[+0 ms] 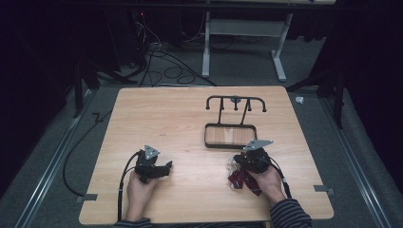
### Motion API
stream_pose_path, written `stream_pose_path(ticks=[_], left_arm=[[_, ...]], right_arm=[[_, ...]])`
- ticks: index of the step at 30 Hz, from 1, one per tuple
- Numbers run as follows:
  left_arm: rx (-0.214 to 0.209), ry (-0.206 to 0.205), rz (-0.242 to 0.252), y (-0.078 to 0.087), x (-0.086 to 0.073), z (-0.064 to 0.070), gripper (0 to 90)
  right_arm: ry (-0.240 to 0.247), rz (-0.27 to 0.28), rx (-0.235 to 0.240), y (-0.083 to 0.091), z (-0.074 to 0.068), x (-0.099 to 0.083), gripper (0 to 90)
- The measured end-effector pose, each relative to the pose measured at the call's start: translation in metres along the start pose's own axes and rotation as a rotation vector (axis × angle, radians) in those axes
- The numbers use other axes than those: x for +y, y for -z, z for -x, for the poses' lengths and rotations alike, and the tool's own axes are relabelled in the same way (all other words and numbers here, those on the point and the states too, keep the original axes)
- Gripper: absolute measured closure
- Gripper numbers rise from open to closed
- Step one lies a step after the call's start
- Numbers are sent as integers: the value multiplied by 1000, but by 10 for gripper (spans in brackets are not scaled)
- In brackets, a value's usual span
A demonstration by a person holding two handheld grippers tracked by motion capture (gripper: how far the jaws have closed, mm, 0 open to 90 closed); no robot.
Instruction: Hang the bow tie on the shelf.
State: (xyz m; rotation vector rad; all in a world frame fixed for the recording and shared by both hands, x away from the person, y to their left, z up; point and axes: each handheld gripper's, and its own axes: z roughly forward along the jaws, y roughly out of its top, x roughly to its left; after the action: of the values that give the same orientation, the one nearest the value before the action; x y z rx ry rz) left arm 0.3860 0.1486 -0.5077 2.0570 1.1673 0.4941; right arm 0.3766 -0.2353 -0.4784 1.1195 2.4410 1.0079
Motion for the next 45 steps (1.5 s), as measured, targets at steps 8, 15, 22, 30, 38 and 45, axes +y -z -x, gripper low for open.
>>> stream_pose_path(ticks=[8,15,22,30,38,45], left_arm=[[0,0,0,0,0,0,220],[0,0,0,0,0,0,220],[0,0,0,0,0,0,220],[0,0,0,0,0,0,220],[0,0,0,0,0,0,219],[0,0,0,0,0,0,219]], right_arm=[[1,67,-15,18,0,3,871],[12,121,-35,36,0,10,873],[20,159,-46,49,-1,16,875],[39,192,-65,64,-2,24,875],[61,235,-90,82,-1,33,876],[72,271,-120,100,0,43,875]])
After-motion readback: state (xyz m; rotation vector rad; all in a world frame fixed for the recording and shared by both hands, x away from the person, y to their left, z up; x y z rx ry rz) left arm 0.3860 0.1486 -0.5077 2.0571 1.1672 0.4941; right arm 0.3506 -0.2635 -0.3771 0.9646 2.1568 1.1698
